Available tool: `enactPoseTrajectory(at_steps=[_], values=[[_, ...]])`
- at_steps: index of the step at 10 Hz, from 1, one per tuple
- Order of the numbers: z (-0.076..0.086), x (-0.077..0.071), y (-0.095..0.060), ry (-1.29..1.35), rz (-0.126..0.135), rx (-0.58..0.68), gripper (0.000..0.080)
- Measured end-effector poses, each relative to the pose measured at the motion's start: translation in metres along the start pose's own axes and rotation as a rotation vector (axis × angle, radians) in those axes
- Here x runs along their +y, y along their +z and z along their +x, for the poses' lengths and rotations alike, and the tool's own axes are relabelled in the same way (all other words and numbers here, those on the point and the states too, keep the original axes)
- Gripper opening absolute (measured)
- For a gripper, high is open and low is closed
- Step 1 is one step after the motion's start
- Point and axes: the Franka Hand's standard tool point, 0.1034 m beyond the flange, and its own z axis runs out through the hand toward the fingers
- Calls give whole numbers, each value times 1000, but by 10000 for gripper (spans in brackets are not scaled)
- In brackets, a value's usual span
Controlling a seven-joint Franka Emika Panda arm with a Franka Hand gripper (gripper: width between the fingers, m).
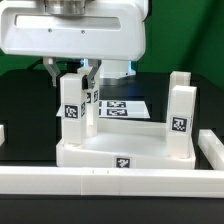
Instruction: Assemble desk
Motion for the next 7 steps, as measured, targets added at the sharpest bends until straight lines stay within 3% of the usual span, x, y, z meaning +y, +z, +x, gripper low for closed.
enactPoseTrajectory(at_steps=[3,5,7], values=[[0,0,0,198,1,0,291],[-1,0,1,448,28,-4,291],[-1,0,1,653,31,-8,291]])
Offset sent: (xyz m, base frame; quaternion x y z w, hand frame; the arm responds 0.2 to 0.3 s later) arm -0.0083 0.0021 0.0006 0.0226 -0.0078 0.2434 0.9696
